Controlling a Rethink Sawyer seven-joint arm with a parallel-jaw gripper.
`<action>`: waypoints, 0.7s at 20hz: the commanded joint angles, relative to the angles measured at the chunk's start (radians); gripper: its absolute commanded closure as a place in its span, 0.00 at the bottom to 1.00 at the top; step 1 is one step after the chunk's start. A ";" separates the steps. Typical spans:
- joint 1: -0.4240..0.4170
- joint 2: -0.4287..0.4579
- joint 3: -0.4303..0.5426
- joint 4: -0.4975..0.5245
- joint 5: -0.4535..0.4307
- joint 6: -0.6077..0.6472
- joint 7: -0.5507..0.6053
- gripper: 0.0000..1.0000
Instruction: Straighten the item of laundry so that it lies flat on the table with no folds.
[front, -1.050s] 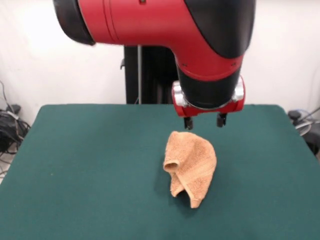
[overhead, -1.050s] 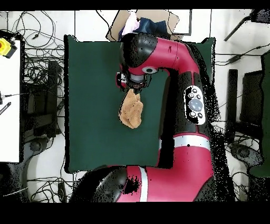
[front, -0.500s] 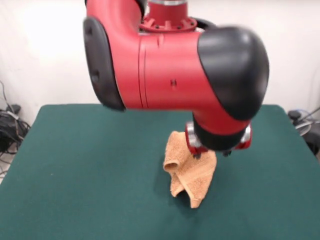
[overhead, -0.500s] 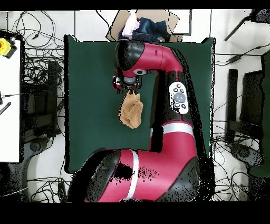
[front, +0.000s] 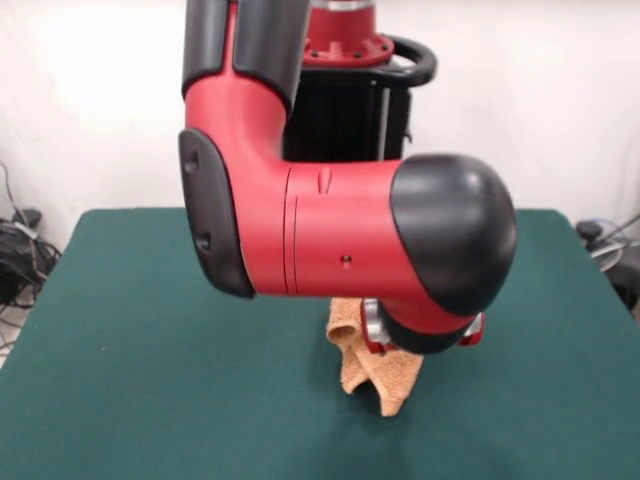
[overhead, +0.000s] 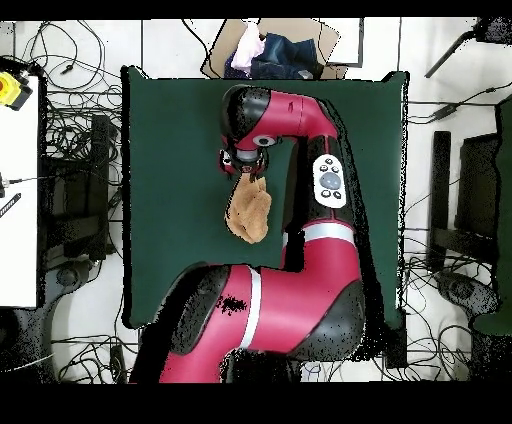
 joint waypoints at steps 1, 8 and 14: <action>0.019 0.024 -0.013 0.001 -0.045 -0.094 0.118 0.00; 0.033 0.094 -0.012 -0.076 -0.072 -0.106 0.153 0.00; 0.047 0.191 -0.007 -0.196 -0.094 -0.126 0.169 0.00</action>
